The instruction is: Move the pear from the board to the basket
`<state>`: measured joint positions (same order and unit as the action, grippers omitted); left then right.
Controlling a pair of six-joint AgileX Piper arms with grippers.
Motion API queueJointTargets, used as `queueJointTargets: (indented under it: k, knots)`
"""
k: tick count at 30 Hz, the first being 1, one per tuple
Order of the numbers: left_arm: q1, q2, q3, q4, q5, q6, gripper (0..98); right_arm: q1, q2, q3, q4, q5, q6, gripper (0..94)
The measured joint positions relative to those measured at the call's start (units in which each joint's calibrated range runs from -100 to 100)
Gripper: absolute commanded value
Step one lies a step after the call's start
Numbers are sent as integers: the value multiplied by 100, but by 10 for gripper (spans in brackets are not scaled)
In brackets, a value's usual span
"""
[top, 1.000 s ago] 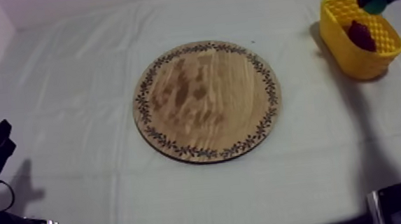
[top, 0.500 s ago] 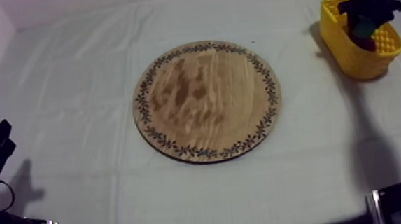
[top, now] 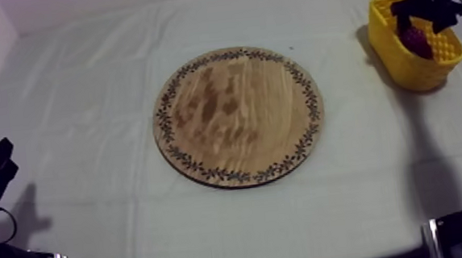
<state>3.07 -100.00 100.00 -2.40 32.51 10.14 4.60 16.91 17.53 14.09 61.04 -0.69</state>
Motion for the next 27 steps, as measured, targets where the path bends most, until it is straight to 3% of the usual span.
queueJointTargets:
  k: [8,20,27]
  knots:
    - [0,0,0,0,0,0,1,71,-873,551,-138,-587,145,567]
    - [0,0,0,0,0,0,1,317,-3266,2580,-694,-2510,725,506]
    - [0,0,0,0,0,0,1,211,-4837,3786,-895,-2896,985,477]
